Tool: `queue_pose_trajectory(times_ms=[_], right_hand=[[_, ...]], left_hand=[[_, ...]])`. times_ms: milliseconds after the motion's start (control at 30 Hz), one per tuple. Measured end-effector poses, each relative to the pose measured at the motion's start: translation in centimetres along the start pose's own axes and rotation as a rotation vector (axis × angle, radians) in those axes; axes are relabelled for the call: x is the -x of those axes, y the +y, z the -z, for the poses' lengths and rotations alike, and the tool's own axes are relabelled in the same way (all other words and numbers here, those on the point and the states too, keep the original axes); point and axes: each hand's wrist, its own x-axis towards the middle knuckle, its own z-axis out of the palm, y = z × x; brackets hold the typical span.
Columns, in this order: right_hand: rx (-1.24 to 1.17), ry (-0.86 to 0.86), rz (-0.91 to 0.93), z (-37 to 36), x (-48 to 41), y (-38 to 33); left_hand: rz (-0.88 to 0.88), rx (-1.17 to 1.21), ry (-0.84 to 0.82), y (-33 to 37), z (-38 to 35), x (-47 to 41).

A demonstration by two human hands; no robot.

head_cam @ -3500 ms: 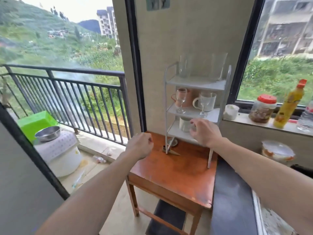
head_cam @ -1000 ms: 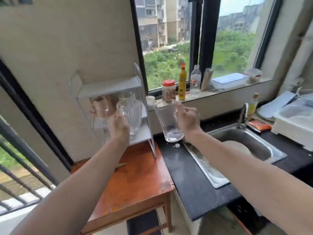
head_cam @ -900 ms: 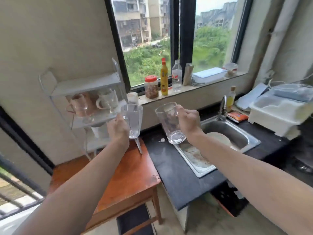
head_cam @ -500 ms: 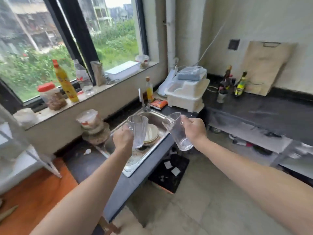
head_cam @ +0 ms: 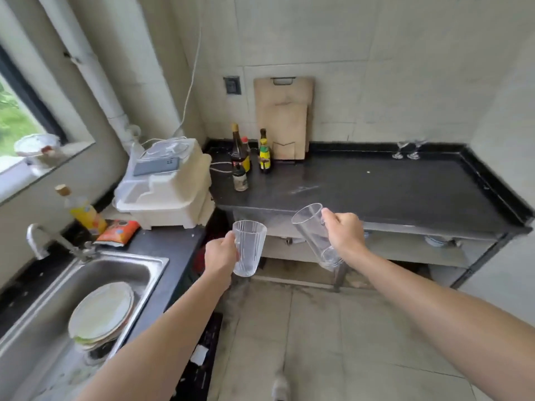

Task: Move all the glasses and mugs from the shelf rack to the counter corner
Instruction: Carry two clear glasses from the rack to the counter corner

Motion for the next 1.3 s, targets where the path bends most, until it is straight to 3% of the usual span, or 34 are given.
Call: queue_pose_trajectory(times_ms=[333,667,1033,1300], right_hand=[[0.029,0.241,-0.153,8.6,-17.3,3.8],[0.171,0.369,-0.375,17.8,-28.1,9.0],[0.167,0.182,-0.587,27.9,-45.6,20.3],[0.314,0.044,-0.702,33.9,-57.2,24.9]], left_hand=[[-0.085,-0.154,-0.351,8.7,-21.8,-12.8],[-0.131,-0.281,-0.591,14.7,-40.2,-17.3],[0.016,-0.306,-0.726,18.6,-62.3,-19.6],[0.115,-0.407,-0.796,20.4,-75.2,-21.2]])
